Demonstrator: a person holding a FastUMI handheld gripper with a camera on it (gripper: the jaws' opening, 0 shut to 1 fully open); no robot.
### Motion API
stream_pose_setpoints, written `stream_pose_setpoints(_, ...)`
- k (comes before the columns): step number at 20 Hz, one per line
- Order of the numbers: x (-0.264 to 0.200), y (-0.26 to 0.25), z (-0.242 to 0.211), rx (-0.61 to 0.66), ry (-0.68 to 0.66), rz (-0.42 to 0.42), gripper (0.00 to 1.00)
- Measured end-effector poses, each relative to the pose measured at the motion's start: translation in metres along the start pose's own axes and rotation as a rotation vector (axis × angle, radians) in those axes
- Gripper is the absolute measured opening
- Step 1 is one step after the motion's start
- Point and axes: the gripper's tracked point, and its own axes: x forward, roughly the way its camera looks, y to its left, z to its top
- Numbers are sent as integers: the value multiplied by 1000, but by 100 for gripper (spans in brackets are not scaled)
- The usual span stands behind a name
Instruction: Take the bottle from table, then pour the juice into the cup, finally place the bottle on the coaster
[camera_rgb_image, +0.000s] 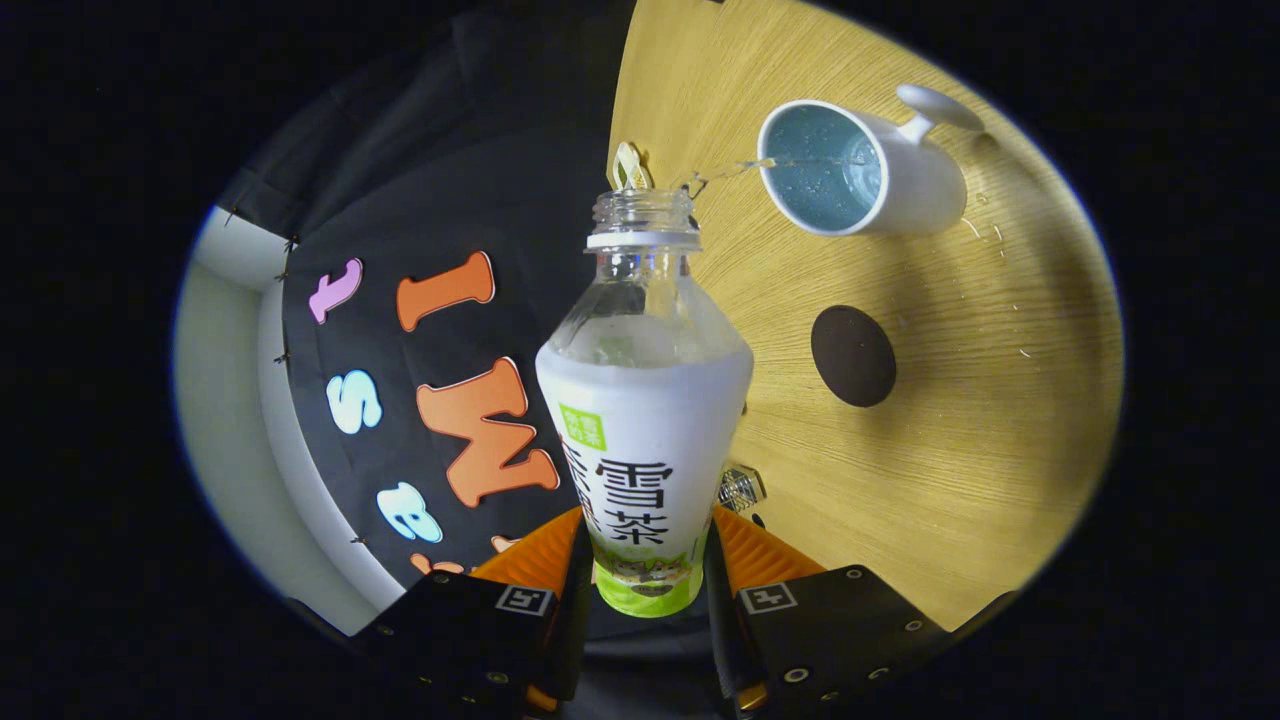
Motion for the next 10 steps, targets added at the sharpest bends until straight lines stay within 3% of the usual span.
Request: stream_pose_setpoints(10, -1, 3, 4, 22, -4, -2, 53)
